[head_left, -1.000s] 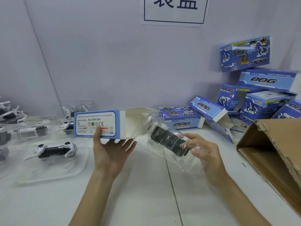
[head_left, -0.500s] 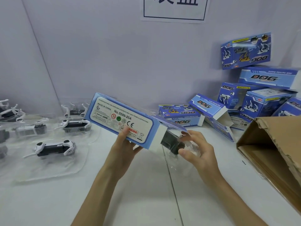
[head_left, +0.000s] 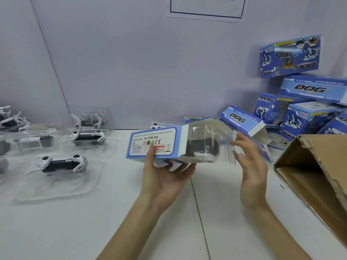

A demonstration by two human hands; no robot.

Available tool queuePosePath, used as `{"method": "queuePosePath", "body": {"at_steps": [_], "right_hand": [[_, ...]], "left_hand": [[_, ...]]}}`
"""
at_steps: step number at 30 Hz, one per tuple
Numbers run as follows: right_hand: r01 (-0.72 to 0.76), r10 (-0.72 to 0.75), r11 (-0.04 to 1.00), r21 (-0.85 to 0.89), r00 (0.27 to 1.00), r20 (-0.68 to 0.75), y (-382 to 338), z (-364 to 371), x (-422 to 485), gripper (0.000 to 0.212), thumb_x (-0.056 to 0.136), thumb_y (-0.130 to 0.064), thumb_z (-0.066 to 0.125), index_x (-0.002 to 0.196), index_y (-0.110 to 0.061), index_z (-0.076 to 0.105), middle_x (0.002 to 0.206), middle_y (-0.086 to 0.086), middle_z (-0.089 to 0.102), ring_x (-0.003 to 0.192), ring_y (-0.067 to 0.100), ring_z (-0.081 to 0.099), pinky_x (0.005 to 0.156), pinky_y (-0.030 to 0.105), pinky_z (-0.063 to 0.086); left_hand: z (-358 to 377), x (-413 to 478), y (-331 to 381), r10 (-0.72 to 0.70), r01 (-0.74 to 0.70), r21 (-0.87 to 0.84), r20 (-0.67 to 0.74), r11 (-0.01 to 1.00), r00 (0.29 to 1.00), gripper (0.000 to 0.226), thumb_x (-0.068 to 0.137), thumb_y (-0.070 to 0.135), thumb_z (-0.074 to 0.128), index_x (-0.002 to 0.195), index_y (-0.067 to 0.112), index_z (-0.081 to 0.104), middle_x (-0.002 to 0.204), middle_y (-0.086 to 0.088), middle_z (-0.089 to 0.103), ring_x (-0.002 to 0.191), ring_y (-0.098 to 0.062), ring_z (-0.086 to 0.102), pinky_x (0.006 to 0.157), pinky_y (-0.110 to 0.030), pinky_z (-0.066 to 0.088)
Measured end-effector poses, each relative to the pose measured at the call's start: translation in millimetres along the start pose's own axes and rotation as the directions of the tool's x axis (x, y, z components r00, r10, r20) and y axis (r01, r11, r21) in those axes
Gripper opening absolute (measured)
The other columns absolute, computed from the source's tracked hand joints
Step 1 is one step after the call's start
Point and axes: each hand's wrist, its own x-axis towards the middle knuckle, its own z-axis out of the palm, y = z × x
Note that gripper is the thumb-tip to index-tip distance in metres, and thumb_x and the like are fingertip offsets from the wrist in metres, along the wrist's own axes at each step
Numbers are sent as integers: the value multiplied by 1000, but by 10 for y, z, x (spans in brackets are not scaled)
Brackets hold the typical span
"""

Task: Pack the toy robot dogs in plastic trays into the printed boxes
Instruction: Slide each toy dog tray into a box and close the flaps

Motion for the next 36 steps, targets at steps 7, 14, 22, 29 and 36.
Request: {"method": "queuePosePath", "body": {"at_steps": [7,14,22,29,36], "right_hand": [[-19,16,998,53,999,50,-18,30,-26,68,85,-15,53,150,-22,36,155,-7,41,138,12,46,108,46,42],[-102,105,994,-25,946,306,69,2,-25,100,69,-18,80,152,-33,27,156,-6,39,140,17,43,110,46,41],[-134,110,986,98,970,214,42,-105,58,49,69,-29,79,115,-24,65,109,6,73,108,30,67,91,40,52],[-148,145,980,136,989,28,-12,-38,65,45,69,-37,77,110,-25,61,103,-11,75,97,12,72,76,21,57],[-250,215,960,126,946,241,0,-49,42,32,83,-27,66,115,-21,62,108,-4,75,97,15,72,74,20,56]], "left_hand": [[101,-68,-46,-130,157,-134,192,979,973,91,85,67,63,145,1,44,143,-36,46,129,-56,48,114,-61,33],[189,-165,-45,-358,347,91,261,933,896,89,90,65,54,152,3,38,154,-28,36,120,-37,60,107,-50,44],[119,-119,-126,-501,361,595,82,718,862,101,84,86,28,127,3,67,108,-16,71,62,-19,50,75,-36,52],[195,-93,-43,156,-154,802,77,577,985,60,100,44,48,50,15,65,54,-12,61,42,-18,50,48,-27,49],[45,-36,16,328,-489,868,439,84,837,80,69,57,76,140,39,45,126,19,60,117,-4,58,97,-25,49]]}}
